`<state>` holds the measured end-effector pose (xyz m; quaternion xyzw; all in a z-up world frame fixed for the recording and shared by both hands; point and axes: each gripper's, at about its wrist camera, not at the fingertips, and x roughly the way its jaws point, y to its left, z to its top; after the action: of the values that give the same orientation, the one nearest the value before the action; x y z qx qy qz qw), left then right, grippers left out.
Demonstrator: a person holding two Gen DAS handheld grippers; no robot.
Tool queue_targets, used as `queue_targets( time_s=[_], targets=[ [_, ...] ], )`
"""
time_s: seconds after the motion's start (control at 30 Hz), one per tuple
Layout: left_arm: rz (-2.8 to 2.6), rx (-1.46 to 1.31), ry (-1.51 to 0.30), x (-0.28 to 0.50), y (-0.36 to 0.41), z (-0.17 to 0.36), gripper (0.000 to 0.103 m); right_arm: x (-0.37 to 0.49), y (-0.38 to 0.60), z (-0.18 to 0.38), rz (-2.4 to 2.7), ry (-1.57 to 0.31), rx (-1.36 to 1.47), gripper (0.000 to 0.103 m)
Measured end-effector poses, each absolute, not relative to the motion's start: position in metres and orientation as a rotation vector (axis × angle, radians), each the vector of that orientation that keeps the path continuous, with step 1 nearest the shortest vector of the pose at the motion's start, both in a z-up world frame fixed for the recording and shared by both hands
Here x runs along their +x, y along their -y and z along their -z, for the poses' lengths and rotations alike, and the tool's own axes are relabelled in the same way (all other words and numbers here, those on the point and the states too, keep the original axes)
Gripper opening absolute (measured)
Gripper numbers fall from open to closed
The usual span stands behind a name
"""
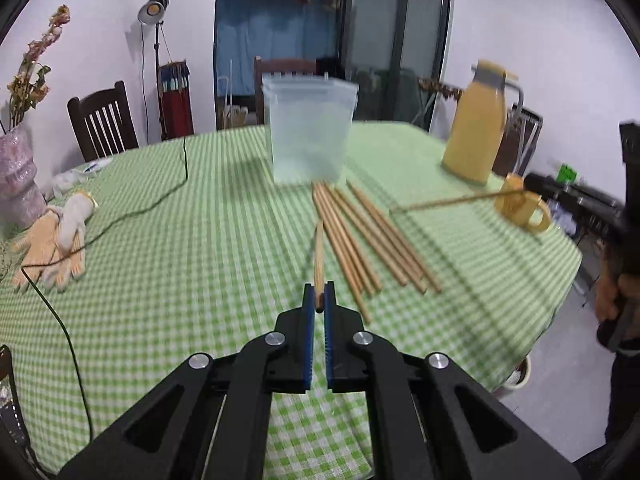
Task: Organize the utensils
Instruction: 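Lift the chopstick with the left tool toward the clear container, then lower the chopstick into the clear container and open the left tool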
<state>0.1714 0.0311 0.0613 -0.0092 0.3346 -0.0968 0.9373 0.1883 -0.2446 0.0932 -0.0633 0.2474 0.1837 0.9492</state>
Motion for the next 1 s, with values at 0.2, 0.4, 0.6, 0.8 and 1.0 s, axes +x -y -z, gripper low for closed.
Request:
queue_targets(
  time_s=[0.2, 0.4, 0.6, 0.8, 1.0],
  targets=[
    [0.197, -0.024, -0.640, 0.177, -0.045, -0.093, 0.001, 0.188, 0.243, -0.109, -0.387, -0.484, -0.146, 0.006],
    [0.246, 0.032, -0.629, 0.198, -0.054, -0.136, 0.001, 0.202, 0.240, -0.133, -0.419, -0.482, -0.169, 0.006],
    [0.298, 0.059, -0.666, 0.241, -0.054, -0.168, 0.001, 0.237, 0.232, -0.149, -0.465, -0.526, -0.180, 0.006],
    [0.360, 0.081, -0.727, 0.294, -0.042, -0.183, 0.001, 0.293, 0.234, -0.167, -0.567, -0.640, -0.092, 0.007],
    [0.373, 0.093, -0.764, 0.334, -0.038, -0.185, 0.002, 0.339, 0.230, -0.179, -0.602, -0.745, -0.078, 0.007]
  ],
)
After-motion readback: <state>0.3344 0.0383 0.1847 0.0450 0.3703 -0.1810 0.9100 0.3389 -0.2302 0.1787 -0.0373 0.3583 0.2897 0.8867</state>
